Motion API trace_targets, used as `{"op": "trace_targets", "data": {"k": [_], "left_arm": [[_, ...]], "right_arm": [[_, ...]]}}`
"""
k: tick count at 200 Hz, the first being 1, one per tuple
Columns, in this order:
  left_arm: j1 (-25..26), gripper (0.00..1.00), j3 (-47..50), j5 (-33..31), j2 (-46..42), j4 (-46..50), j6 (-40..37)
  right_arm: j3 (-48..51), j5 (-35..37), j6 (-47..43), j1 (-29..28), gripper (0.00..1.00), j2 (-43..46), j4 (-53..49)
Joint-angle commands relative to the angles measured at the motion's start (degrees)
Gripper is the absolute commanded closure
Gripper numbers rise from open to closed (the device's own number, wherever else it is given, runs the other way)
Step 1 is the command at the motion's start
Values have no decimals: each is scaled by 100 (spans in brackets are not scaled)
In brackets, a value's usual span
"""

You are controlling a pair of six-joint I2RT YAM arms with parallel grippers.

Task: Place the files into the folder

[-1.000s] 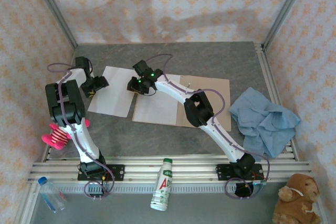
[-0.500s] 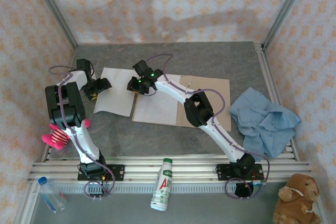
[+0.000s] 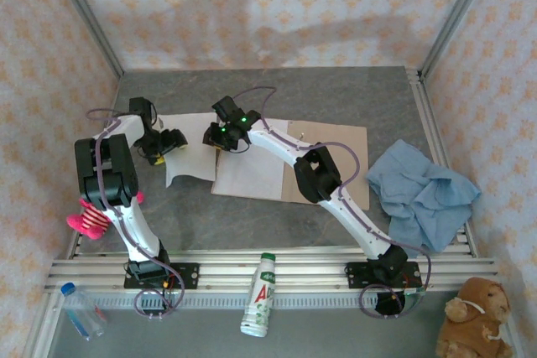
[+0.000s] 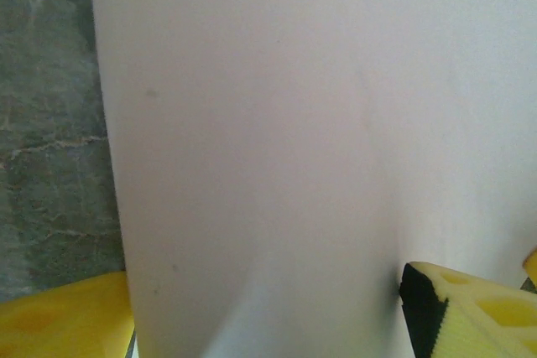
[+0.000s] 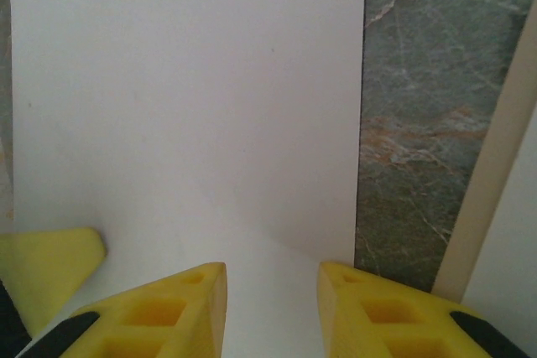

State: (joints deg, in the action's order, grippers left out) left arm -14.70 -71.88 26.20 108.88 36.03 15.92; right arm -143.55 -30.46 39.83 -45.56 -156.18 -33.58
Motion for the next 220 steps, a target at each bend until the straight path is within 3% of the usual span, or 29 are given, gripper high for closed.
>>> {"op": "trace_targets", "data": {"k": [1,72,132,165,220], "left_arm": [[28,24,35,-17,-100,399,109],[20,46,15,21,-230,314,353],[-21,60,73,211,-531,171,567],[-16,65,133,545,-798,7,758],[0,67,365,1129,-1516,-276,1239]], "right_arm": [[-99,-50,109,13,66,-155,53],[-125,-286,-38,102,65,324,24],[311,-647,-417,309,64,1558,-208],[1411,-977,-402,465,64,2537,246],[4510,-1562,452,1077,63,4388,2396]]}}
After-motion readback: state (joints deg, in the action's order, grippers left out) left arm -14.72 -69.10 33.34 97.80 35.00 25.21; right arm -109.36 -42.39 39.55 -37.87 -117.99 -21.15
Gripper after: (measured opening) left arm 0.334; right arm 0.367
